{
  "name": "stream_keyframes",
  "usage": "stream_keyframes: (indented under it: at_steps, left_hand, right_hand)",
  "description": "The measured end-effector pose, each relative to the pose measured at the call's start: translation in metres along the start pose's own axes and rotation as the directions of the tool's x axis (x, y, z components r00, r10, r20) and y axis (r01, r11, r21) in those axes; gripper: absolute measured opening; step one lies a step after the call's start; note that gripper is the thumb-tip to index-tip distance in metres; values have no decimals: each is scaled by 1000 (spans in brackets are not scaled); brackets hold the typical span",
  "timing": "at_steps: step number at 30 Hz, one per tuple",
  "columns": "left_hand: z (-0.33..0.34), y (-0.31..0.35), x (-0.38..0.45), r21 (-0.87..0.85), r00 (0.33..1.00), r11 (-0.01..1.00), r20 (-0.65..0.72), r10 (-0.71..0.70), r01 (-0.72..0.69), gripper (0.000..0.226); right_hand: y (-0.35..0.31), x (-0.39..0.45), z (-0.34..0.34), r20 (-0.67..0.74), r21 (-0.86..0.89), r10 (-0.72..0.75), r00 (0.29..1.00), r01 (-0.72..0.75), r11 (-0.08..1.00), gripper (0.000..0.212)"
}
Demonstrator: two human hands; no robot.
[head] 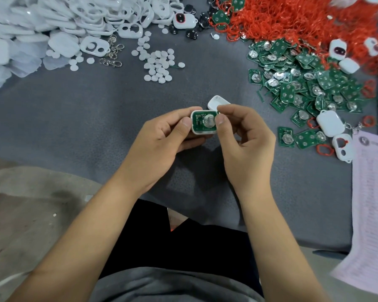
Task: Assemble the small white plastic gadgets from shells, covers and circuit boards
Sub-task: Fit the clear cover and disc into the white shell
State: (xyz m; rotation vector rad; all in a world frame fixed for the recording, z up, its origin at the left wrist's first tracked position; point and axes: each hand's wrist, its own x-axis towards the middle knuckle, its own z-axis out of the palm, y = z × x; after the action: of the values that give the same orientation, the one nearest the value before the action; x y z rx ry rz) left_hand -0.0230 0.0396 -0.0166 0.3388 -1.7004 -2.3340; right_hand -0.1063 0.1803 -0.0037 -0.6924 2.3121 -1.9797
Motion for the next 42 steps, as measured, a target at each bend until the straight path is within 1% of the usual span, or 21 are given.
stream_keyframes:
  at_steps: [2,6,11,15,20,22,24,27,31,35,39,42]
  left_hand:
    - [1,0,0,-2,1000,1000,-11,-3,3,31]
    - [2,0,-1,-2,999,1000,-40,-3,3,32]
    - [4,0,-3,40,997,999,-67,30,-28,32]
    - [3,0,-2,63,997,998,-70,26,-21,33]
    - [3,1,-2,35,998,999,-67,19,-16,31]
    - [4,2,-2,26,997,1000,-74,18,-16,31]
    - [4,2,-2,15,997,1000,-76,13,-12,30]
    - [6,5,-4,17,997,1000,-78,19,-18,30]
    - [10,7,-5,16,990,999,-138,31,-29,30]
    - [13,6,-6,4,977,999,-206,46,-46,29]
    - [13,5,-5,5,978,999,-207,42,-42,29]
    - [13,5,-5,25,976,999,-215,39,-34,28]
  right_hand:
    - [-1,0,1,0,-13,-1,1000,1,1000,10]
    - [-2,-2,3,0,-49,-15,1000,15,999,19]
    - [1,-1,2,-4,-102,-42,999,41,994,18]
    - [1,-2,3,-7,-122,-53,999,52,991,17]
    - [-1,-1,2,-23,-193,-84,996,78,978,20]
    - [-2,-1,2,-35,-202,-76,996,67,977,22]
    - [-3,-1,2,-26,-195,-59,998,53,979,23]
    - [-5,-1,2,12,-218,-82,997,83,972,18]
    - [-7,-3,3,23,-234,-90,996,93,968,23]
    - [-6,-3,4,-4,-267,-88,996,84,960,22]
    - [-6,-3,5,-25,-284,-85,996,74,956,21]
    - [-6,-4,6,-16,-298,-94,995,85,951,18]
